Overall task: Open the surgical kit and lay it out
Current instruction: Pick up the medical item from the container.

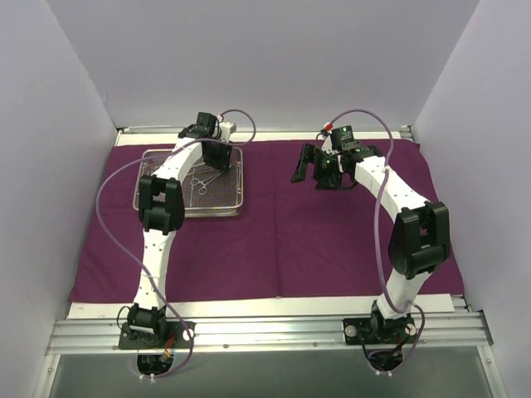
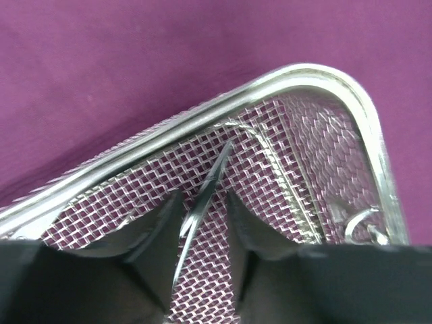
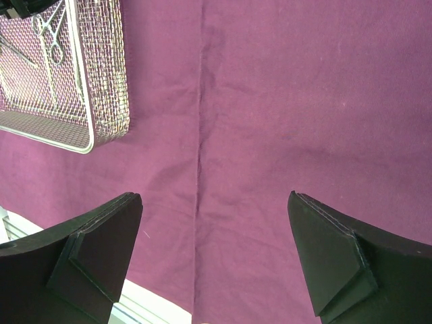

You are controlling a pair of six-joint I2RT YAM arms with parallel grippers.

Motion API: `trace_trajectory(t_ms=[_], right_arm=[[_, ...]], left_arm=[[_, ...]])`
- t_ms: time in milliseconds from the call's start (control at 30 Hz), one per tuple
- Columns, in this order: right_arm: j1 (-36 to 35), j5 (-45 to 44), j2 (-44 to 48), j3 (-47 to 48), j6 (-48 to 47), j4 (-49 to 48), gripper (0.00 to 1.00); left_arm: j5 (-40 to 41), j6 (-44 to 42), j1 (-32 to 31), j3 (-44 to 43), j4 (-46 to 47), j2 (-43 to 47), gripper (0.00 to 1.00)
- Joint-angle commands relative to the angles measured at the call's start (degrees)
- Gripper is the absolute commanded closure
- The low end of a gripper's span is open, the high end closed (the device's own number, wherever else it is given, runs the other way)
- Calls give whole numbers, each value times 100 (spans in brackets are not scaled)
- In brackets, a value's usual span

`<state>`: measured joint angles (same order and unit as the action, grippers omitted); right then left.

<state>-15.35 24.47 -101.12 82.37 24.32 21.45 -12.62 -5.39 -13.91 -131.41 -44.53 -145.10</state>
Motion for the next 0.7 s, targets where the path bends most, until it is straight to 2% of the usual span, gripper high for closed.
trace_trajectory(t_ms=[0, 267, 367, 667], right_arm=[[24, 76, 84, 60, -76, 96, 6], [24, 102, -4, 157, -76, 69, 6], [24, 128, -100, 183, -76, 52, 6], [-64, 146, -347, 456, -41, -53, 7]], left_arm=[[-135, 37, 46, -130, -266, -142, 62], [207, 64, 11, 257, -319, 43, 80], [330, 125, 20, 100, -363, 34, 97], [700, 468, 81, -349, -670, 701, 98]])
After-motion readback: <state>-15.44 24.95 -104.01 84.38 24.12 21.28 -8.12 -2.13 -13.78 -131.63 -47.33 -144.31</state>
